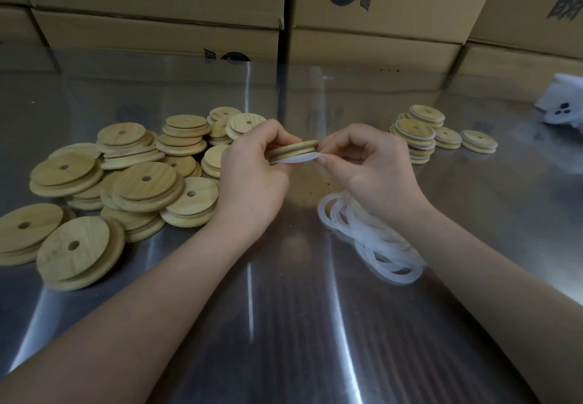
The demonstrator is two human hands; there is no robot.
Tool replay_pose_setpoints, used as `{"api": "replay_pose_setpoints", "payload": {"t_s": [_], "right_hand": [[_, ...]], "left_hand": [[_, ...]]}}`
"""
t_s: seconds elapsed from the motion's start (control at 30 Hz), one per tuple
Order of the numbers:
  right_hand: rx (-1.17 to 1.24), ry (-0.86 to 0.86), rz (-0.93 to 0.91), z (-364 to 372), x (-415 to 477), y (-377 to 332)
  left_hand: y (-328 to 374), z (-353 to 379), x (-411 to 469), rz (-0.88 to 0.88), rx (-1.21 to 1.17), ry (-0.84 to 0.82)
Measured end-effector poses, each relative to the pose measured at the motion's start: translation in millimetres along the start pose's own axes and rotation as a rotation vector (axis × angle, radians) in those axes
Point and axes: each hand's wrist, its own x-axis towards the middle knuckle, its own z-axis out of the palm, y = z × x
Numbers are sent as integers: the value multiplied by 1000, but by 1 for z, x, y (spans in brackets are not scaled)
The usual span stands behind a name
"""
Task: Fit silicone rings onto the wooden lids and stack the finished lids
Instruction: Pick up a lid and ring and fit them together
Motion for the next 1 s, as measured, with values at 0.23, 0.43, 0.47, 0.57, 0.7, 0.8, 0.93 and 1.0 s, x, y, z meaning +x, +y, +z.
{"api": "replay_pose_setpoints", "payload": {"t_s": [0.23, 0.43, 0.47, 0.57, 0.7, 0.8, 0.93, 1.0], "right_hand": [[-19, -17, 10, -1, 0, 0], [-138, -36, -102, -4, 2, 1], [-159, -37, -127, -4, 2, 1], [-202, -50, -185, -5, 2, 3], [-226, -78, -204, -7, 3, 3], [-257, -122, -250, -10, 6, 3], [-266, -168, -267, -14, 8, 1], [-269, -186, -258, -14, 8, 1]], "left_hand": [[-2, 1, -1, -1, -11, 5], [-4, 2, -4, -11, -47, 18], [-4, 2, -4, -5, -45, 20], [-4, 3, -4, 13, -26, 10], [-3, 3, -4, 13, -4, 4], [-1, 3, -4, -6, 13, 4], [2, 3, -4, -90, -6, 11], [2, 2, -3, -120, -19, 10]]}}
